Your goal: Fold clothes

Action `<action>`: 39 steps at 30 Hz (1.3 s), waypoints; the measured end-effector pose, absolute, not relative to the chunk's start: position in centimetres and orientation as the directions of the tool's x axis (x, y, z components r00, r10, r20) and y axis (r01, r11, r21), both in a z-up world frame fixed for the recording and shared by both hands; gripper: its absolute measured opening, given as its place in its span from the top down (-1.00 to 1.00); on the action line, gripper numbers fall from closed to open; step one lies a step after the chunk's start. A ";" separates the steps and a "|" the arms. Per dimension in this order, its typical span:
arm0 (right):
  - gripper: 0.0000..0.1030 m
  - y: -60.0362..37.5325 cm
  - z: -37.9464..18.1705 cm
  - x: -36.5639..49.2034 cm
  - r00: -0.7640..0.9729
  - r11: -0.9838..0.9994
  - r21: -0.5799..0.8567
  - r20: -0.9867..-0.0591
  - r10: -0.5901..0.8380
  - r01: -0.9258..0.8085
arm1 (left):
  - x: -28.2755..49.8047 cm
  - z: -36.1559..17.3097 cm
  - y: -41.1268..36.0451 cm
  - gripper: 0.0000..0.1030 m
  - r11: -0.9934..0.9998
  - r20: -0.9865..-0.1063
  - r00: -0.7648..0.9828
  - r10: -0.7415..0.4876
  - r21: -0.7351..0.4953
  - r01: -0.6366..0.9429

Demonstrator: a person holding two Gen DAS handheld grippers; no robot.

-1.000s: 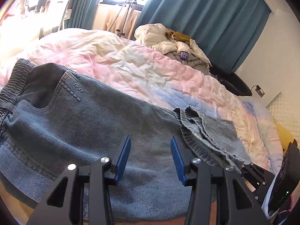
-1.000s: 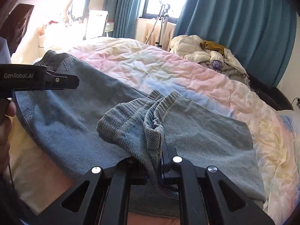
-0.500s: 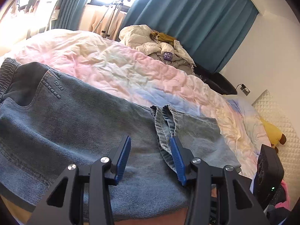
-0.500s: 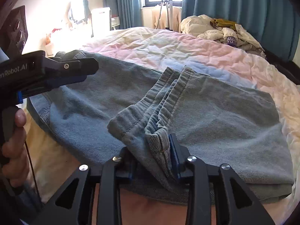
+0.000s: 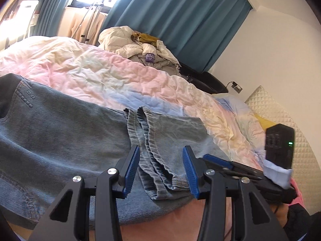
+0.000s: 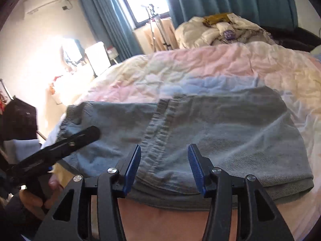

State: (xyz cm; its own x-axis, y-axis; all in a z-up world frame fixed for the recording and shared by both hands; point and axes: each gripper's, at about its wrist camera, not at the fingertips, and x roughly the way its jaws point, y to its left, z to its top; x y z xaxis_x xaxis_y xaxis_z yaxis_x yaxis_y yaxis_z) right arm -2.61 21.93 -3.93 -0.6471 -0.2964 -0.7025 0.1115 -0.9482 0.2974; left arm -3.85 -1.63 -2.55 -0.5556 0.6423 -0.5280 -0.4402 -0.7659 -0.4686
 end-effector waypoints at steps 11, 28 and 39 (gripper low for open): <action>0.08 26.8 -5.6 -4.5 -0.609 -0.854 0.514 -0.704 -0.366 -0.082 | -2.1 -3.7 3.8 0.12 -0.750 -0.626 -0.462 0.628 -0.329 -0.574; 0.08 19.5 -4.7 -17.3 -0.535 -0.922 0.315 -0.752 -0.386 0.223 | -4.1 -7.5 5.0 0.12 -0.793 -0.720 -0.409 0.560 -0.324 -0.516; 0.14 16.7 -9.6 -19.2 -0.540 -0.967 0.094 -0.814 -0.212 0.239 | -5.6 -9.3 4.5 0.39 -0.775 -0.715 -0.360 0.599 -0.403 -0.487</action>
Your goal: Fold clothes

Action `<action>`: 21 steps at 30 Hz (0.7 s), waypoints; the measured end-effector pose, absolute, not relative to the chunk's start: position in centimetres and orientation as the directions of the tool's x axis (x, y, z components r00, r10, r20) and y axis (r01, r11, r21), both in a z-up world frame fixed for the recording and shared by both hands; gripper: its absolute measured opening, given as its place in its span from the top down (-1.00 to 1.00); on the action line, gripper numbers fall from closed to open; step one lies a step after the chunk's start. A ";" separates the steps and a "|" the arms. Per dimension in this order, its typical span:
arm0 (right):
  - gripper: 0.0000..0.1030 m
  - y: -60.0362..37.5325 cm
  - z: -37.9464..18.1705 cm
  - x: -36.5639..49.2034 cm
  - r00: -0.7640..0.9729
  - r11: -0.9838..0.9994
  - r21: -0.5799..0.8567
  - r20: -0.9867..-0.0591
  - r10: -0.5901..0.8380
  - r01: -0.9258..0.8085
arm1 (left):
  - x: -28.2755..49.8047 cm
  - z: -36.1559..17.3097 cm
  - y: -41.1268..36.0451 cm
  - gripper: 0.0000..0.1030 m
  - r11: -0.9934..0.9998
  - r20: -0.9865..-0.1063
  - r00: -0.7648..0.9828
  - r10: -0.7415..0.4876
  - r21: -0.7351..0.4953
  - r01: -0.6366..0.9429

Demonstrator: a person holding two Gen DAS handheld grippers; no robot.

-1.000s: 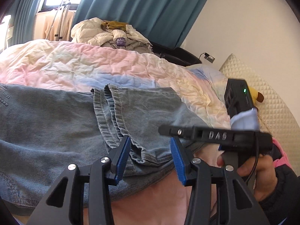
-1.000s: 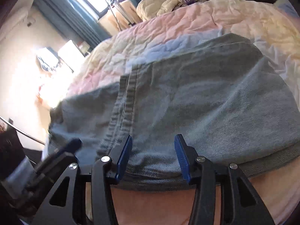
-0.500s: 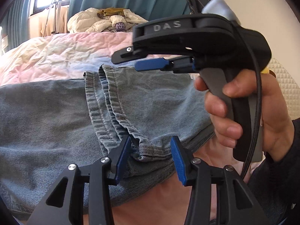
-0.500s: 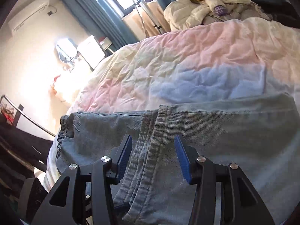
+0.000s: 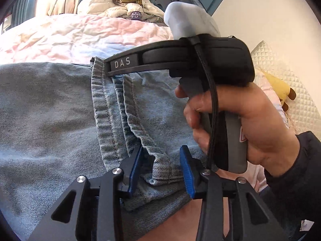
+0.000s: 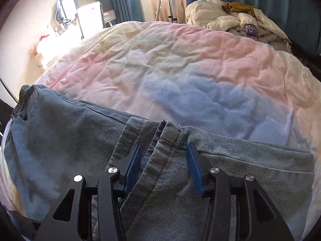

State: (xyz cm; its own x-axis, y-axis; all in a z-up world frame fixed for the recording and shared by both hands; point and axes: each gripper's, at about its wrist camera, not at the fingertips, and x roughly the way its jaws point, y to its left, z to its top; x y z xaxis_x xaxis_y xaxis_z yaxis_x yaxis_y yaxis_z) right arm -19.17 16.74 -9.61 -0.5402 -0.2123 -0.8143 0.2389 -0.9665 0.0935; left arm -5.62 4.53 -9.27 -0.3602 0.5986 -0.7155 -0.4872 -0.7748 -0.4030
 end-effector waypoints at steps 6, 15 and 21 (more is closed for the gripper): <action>0.82 19.4 -9.8 -19.3 -0.560 -0.965 0.233 -0.787 -0.259 0.120 | -4.6 -8.4 3.7 0.79 -0.747 -0.669 -0.372 0.644 -0.444 -0.495; 0.86 19.1 -5.8 -17.4 -0.637 -0.938 0.302 -0.694 -0.337 0.168 | -2.8 -4.8 1.4 0.85 -0.711 -0.588 -0.413 0.696 -0.483 -0.511; 0.86 17.6 -5.6 -17.2 -0.623 -0.923 0.324 -0.683 -0.381 0.209 | -1.8 -4.8 0.8 0.85 -0.749 -0.624 -0.427 0.654 -0.458 -0.479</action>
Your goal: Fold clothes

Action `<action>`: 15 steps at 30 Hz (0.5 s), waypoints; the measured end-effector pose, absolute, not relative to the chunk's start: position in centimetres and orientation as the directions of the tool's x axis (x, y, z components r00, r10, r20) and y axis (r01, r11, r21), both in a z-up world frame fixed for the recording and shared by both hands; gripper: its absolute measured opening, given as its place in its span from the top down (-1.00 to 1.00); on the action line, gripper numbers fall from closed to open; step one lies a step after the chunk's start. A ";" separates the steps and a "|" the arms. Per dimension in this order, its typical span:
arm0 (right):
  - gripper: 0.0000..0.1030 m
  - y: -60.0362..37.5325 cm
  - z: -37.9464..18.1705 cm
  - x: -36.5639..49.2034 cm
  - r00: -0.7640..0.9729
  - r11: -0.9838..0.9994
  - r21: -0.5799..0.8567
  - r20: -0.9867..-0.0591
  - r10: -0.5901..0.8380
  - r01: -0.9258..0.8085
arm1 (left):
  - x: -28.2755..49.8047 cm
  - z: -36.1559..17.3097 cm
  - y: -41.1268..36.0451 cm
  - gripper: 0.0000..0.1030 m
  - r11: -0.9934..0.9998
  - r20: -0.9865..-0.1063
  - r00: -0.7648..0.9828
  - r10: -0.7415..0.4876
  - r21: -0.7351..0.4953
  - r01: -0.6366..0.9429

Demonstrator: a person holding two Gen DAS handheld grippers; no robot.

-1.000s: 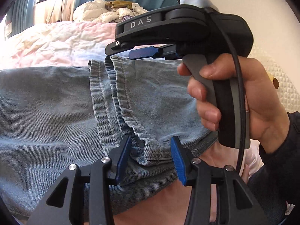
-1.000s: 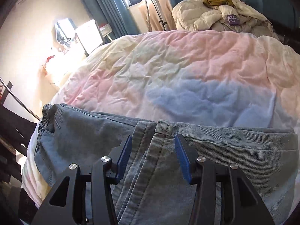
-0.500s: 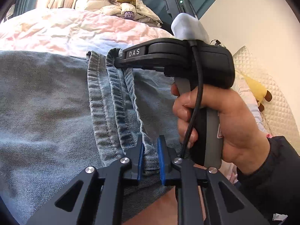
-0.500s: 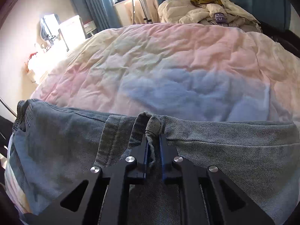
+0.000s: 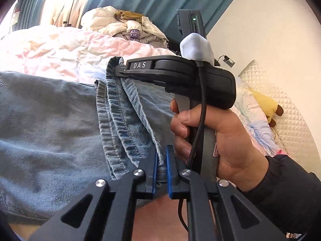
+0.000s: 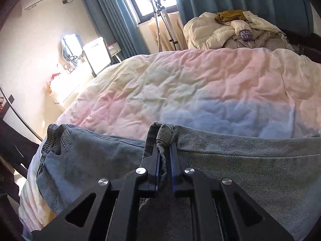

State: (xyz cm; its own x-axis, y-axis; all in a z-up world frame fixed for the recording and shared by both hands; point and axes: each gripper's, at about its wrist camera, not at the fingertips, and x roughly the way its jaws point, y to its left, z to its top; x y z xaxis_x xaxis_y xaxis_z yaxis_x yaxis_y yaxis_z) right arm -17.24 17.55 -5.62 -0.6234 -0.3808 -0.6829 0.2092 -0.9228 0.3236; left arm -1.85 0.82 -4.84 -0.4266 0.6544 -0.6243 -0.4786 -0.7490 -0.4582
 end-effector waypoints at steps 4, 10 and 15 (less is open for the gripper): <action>0.86 15.4 -7.9 -17.5 -0.581 -0.931 0.276 -0.728 -0.365 0.239 | -2.5 -4.8 1.4 0.86 -0.783 -0.659 -0.434 0.614 -0.438 -0.441; 0.84 15.4 -10.3 -17.6 -0.591 -0.932 0.272 -0.721 -0.363 0.240 | -4.0 -6.4 0.4 0.86 -0.813 -0.691 -0.433 0.579 -0.446 -0.374; 0.78 15.7 -9.2 -16.9 -0.595 -0.928 0.284 -0.712 -0.372 0.240 | -5.5 -7.3 1.0 0.86 -0.814 -0.697 -0.428 0.575 -0.435 -0.384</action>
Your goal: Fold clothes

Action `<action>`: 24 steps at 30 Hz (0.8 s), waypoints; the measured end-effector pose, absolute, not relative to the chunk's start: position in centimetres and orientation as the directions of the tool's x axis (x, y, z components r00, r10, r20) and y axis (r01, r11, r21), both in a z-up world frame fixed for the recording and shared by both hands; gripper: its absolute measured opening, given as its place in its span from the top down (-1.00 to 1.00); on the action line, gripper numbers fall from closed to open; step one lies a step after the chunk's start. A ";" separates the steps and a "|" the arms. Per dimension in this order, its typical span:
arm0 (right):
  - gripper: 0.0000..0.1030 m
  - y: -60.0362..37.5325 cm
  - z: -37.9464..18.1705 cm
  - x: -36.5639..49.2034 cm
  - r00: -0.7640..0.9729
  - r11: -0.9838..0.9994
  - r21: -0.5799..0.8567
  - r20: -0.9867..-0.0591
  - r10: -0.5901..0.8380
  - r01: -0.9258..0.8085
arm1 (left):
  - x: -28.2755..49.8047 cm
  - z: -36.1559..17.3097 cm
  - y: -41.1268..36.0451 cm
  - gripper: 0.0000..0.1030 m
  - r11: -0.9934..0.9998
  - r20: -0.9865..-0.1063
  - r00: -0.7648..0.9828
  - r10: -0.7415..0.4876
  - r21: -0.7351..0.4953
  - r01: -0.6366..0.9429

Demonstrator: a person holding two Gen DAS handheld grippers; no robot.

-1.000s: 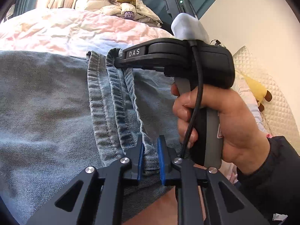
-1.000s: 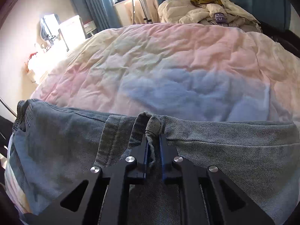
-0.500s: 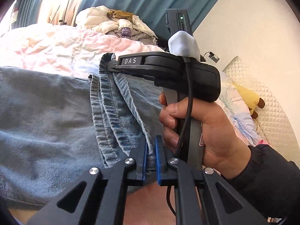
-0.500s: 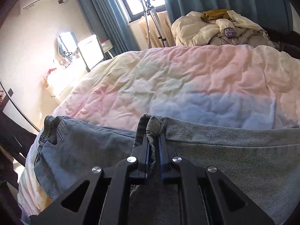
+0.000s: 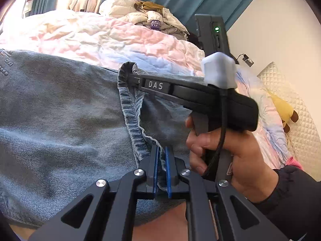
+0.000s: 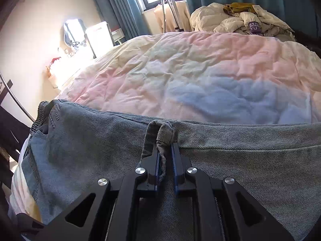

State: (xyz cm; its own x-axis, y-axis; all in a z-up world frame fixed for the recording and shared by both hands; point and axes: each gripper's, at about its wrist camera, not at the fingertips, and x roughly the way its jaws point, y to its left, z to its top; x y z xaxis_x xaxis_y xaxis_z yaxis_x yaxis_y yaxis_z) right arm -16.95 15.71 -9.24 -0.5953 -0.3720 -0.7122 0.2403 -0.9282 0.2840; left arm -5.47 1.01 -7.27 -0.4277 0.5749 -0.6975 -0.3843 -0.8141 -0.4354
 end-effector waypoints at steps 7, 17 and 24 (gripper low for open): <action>0.78 19.1 -5.4 -12.2 -0.621 -0.936 0.297 -0.702 -0.349 0.190 | -6.1 -7.3 1.3 0.86 -0.815 -0.692 -0.438 0.574 -0.430 -0.389; 0.78 24.8 -7.0 -3.0 -0.599 -0.984 0.176 -0.791 -0.123 -0.030 | -5.0 -5.4 0.6 0.86 -0.822 -0.607 -0.554 0.570 -0.413 -0.393; 0.78 23.9 -10.7 -3.7 -0.513 -0.994 0.106 -0.855 -0.072 -0.038 | -2.9 -5.3 0.2 0.86 -0.901 -0.668 -0.607 0.430 -0.274 -0.337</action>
